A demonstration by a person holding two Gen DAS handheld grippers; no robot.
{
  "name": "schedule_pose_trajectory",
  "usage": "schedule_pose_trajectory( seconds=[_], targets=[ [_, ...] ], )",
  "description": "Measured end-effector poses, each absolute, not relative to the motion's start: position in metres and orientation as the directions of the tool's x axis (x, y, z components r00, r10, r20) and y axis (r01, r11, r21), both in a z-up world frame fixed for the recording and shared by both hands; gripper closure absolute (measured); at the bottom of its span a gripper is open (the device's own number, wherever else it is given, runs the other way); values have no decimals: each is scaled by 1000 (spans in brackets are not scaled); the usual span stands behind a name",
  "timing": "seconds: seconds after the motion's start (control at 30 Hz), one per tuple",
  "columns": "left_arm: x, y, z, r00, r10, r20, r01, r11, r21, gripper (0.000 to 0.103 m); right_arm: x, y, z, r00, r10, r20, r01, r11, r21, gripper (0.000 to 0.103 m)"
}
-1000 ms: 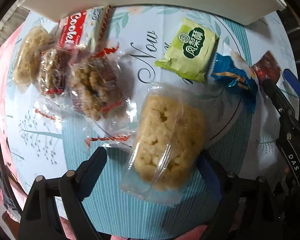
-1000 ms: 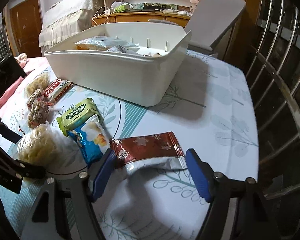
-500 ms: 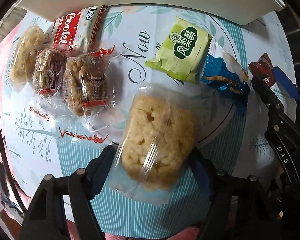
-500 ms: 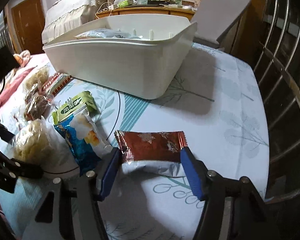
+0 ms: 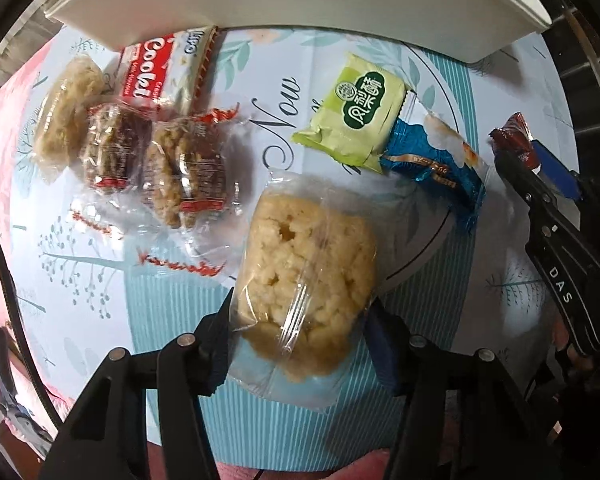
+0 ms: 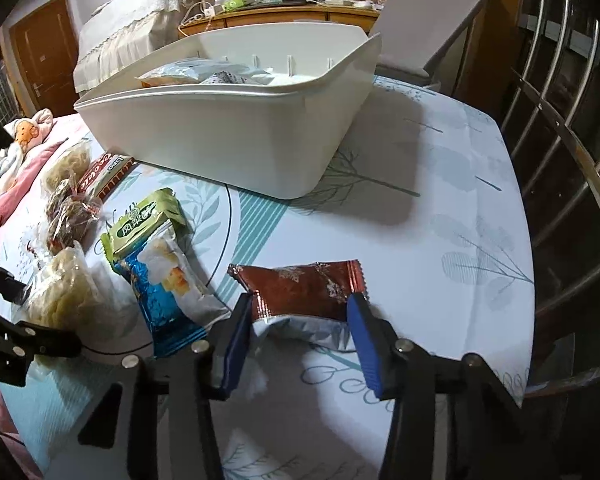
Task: Organize snacks
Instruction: 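Carry the rice-crisp bag and red-brown packet over the white tray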
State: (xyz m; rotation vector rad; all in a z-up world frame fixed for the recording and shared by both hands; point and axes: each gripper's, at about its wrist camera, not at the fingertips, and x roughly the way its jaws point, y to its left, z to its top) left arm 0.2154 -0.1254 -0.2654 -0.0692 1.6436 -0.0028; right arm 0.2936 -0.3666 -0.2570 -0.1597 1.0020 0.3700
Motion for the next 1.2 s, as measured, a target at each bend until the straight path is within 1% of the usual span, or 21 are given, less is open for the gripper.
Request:
schedule_pose_trajectory(
  seconds=[0.17, 0.33, 0.57, 0.8, 0.87, 1.2],
  targets=[
    [214, -113, -248, -49, -58, -997, -21, 998, -57, 47, 292, -361, -253, 474, 195, -859, -347, 938, 22, 65],
    [213, -96, -230, 10, -42, -999, -12, 999, -42, 47, 290, -359, -249, 455, 176, -873, -291, 956, 41, 68],
    [214, -43, -202, 73, -46, -996, -32, 998, -48, 47, 279, -353, -238, 430, 143, -891, -225, 973, 48, 74],
    [229, 15, -175, 138, -45, -989, -24, 999, -48, 47, 263, -333, -216, 453, 105, -885, -160, 986, 35, 74],
    [235, 22, -169, 150, -40, -988, -22, 999, -44, 47, 259, -322, -208, 457, 101, -884, -154, 987, 33, 74],
    [275, 68, -140, 199, -46, -979, 34, 999, -40, 47, 260, -261, -172, 488, 153, -859, -156, 984, 87, 74]
  ],
)
